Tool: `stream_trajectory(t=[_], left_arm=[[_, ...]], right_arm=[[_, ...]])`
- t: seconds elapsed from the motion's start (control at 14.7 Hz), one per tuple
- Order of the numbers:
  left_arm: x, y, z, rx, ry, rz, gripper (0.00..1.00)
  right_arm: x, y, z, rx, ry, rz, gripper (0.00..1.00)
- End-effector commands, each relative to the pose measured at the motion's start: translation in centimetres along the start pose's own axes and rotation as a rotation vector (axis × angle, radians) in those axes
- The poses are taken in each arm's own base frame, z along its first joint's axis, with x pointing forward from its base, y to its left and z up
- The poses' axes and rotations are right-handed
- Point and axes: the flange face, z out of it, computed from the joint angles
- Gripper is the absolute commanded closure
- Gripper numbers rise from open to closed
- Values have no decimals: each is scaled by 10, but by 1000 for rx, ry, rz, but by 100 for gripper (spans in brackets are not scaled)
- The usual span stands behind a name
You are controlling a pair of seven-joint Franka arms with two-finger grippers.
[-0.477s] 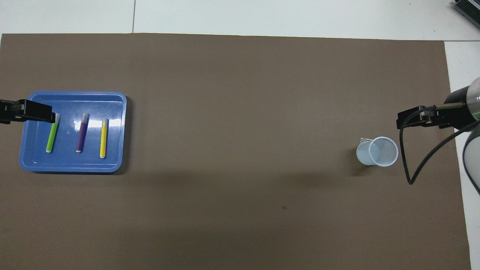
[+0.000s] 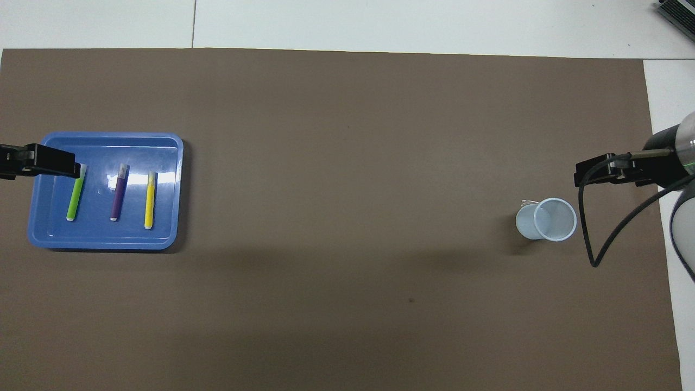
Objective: Transfer and insert pens with both arms
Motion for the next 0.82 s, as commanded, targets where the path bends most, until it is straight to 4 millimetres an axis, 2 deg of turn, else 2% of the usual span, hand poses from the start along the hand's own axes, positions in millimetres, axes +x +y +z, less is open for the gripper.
stream_trajectory(t=[0.0, 0.2, 0.75], left_arm=[[-4, -4, -5, -14, -13, -13, 0], [-6, -13, -5, -13, -10, -25, 0], [-5, -22, -3, -13, 1, -49, 0]], right_arm=[[-5, 1, -3, 28, 5, 12, 0], [-5, 1, -3, 28, 5, 11, 0], [-5, 1, -3, 28, 5, 11, 0]])
